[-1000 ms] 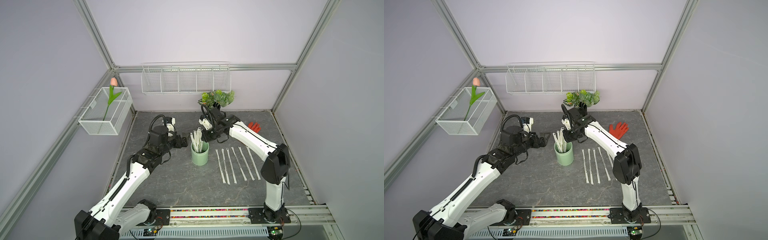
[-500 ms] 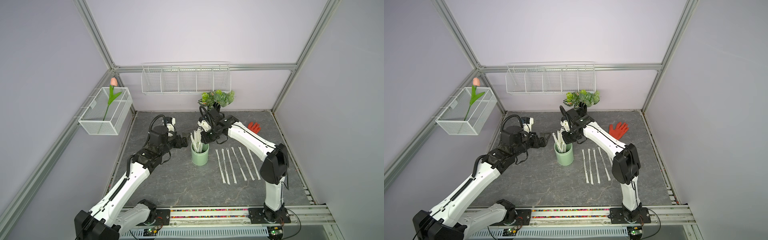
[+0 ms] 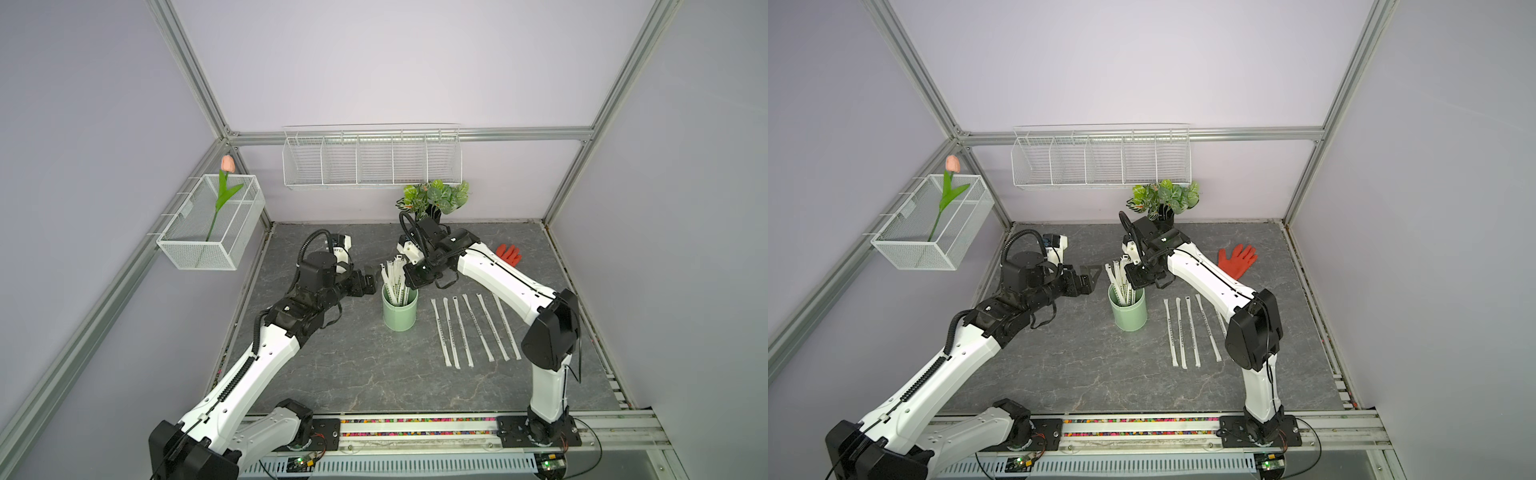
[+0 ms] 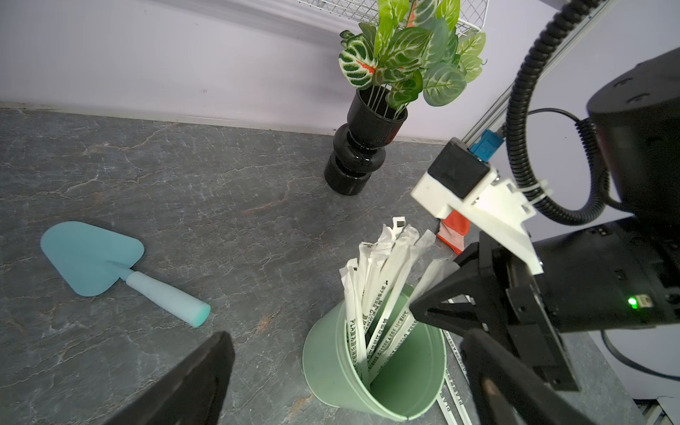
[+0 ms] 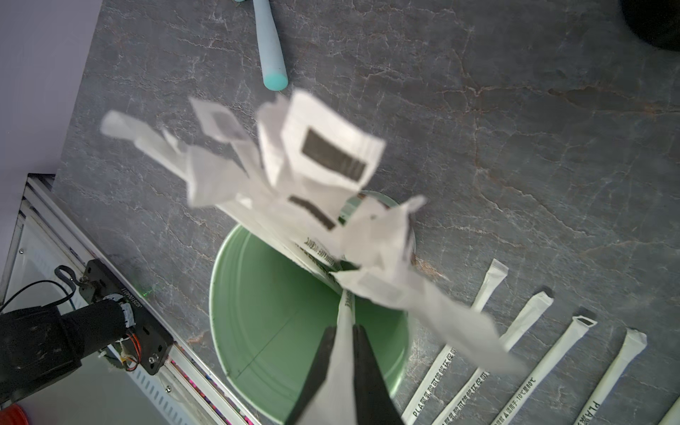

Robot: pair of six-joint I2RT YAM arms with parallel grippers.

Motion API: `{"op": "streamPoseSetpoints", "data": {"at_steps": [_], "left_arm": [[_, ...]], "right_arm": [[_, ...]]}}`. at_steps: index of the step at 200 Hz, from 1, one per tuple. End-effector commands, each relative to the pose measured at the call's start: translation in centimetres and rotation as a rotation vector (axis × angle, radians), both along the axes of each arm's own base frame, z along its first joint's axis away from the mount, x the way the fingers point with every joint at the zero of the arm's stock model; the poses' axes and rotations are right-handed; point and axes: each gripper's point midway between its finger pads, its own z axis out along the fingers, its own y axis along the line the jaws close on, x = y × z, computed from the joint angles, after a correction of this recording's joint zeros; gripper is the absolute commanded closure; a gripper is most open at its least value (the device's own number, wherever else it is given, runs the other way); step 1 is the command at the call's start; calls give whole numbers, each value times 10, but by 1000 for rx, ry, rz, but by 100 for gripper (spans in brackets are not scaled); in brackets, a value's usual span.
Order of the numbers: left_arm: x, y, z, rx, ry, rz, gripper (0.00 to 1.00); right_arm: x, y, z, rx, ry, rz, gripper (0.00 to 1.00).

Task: Take the straws out of the storage container
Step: Pick up the straw from the container.

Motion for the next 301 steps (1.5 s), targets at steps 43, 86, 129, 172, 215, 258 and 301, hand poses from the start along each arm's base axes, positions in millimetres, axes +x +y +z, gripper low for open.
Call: {"op": "streamPoseSetpoints", "data": {"at_steps": [43,86,129,172,215,258,301], "left_arm": [[0,-3,6,-18,-13,-8,0],[0,-4,5,-17,-11,-8,0],[0,-4,5,-18,-9,-9,0],[-1,-4,5,-18,-11,-9,0],[0,-4,5,-18,-11,-9,0],[0,-4,6,-18,-12,-9,0],[-1,-4,5,-20,-10,-10,0]], "right_arm": [[-8,-7,16,-19,-24,23,87],[-7,-6,12,-24,-18,27,85],[-7,-5,11,-25,-15,30,84],[-6,-4,13,-19,-20,32,90],[-7,-4,23,-1,-44,36,91],[-7,-7,47,22,-107,47,92],[-10,-12,75,39,-149,60,92]]}}
